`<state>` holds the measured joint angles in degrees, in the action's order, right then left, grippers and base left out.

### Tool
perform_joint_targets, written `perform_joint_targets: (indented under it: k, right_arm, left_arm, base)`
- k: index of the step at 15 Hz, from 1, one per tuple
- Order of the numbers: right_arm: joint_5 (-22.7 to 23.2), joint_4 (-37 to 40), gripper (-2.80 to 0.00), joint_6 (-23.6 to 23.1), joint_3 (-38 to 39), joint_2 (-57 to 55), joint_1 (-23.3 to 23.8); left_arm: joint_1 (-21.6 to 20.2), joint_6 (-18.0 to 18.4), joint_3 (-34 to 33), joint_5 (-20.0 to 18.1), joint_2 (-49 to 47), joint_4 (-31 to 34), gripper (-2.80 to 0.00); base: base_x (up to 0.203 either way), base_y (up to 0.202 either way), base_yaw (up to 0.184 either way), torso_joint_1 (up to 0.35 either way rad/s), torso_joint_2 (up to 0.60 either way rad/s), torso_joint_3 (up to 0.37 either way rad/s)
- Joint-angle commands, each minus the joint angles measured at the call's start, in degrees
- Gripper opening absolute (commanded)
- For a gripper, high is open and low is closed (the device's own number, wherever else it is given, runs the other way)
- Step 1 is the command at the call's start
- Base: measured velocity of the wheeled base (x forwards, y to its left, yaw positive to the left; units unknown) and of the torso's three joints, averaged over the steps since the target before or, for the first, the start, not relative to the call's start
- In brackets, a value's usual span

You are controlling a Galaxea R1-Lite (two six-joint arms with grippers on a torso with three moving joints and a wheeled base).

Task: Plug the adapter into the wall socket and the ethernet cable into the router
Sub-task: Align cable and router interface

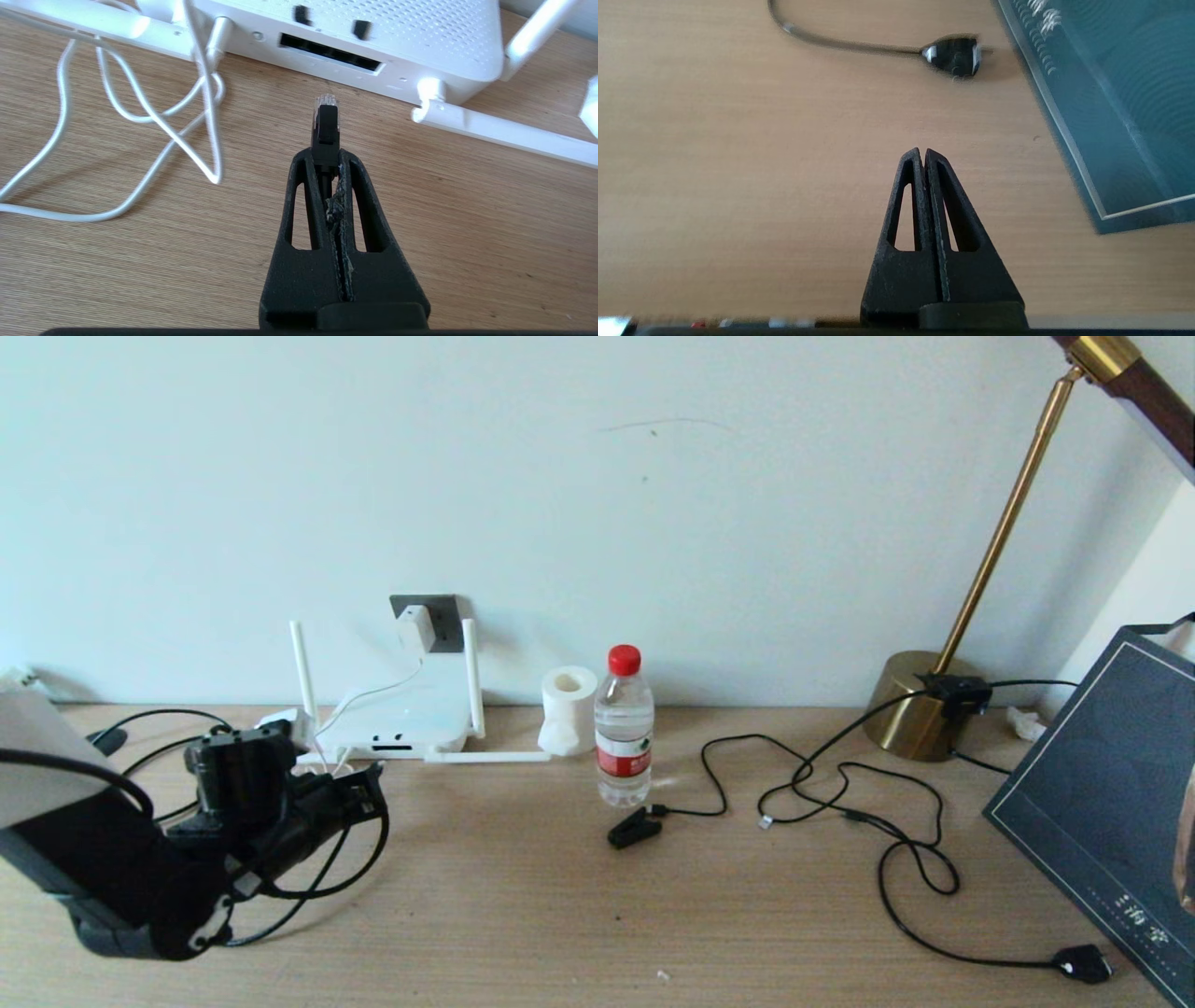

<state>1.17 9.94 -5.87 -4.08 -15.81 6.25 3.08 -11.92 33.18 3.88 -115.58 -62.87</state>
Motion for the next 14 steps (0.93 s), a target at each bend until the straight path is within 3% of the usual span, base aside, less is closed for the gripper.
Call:
perform_joint_targets:
  k: [1,5,8,14]
  right_arm:
    - [1.9,-0.4,-2.8,-1.3,0.4,-0.3,-0.4]
    - [1.8,-1.4,-2.8,0.1,0.9,0.1,-2.0]
    - [-0.4,-10.2,-2.8,0.5,4.0,0.1,-2.0]
    - [1.2,-9.5,-2.8,0.1,4.0,-0.5,-4.4]
  left_arm:
    - [0.1,-0.1,0.1,0.0,-0.1,-0.4,-2.8]
    - [0.4,-0.1,-0.1,-1.6,-0.2,-0.3,-2.8]
    - [0.4,0.0,-0.2,-3.8,-0.5,-0.3,-2.8]
    - [0.1,-0.1,-0.5,-6.3,-0.6,-0.3,-2.8]
  base:
    - [0.0,0.0,0.0,0.0,0.0,0.0]
    - [0.0,0.0,0.0,0.0,0.0,0.0]
    - [0.0,0.0,0.0,0.0,0.0,0.0]
    - [0.0,0.0,0.0,0.0,0.0,0.0]
